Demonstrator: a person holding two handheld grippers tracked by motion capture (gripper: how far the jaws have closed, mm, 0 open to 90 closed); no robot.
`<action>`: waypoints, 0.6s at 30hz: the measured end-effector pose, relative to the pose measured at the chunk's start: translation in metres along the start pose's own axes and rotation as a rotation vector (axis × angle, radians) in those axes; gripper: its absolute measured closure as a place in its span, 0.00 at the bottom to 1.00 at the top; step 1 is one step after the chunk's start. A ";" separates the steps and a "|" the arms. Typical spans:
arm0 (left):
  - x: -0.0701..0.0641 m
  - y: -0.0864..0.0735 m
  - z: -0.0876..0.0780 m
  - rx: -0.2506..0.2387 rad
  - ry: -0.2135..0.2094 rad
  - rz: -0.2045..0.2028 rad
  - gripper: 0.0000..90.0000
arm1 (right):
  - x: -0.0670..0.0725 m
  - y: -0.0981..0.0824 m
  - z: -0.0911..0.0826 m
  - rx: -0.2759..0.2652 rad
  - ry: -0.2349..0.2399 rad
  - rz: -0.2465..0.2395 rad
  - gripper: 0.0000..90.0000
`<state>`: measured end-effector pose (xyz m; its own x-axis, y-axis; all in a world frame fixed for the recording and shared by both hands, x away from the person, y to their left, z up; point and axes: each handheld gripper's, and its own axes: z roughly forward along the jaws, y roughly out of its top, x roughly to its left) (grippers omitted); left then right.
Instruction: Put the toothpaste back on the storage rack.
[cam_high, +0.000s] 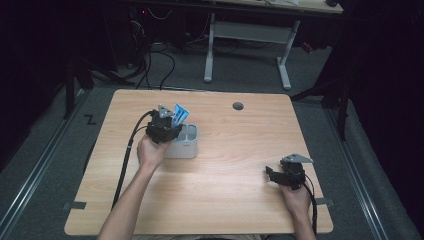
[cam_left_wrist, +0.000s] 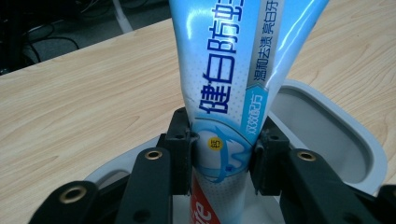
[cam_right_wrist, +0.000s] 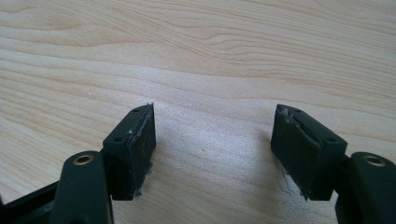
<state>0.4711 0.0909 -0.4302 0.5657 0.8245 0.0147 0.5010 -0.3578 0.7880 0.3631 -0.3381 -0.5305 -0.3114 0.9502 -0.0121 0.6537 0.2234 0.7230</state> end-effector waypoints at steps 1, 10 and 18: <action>0.000 0.000 0.000 0.000 0.000 0.000 0.72 | 0.000 0.000 0.000 0.000 0.000 0.000 0.34; -0.002 0.001 -0.005 -0.010 0.011 0.010 0.63 | 0.000 0.000 0.000 0.000 0.000 0.000 0.34; 0.000 0.003 -0.013 -0.035 -0.009 -0.015 0.54 | 0.000 0.000 0.000 0.000 0.001 0.002 0.34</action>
<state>0.4640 0.0961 -0.4196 0.5638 0.8259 -0.0026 0.4863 -0.3294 0.8093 0.3631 -0.3381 -0.5305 -0.3107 0.9504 -0.0103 0.6540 0.2216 0.7233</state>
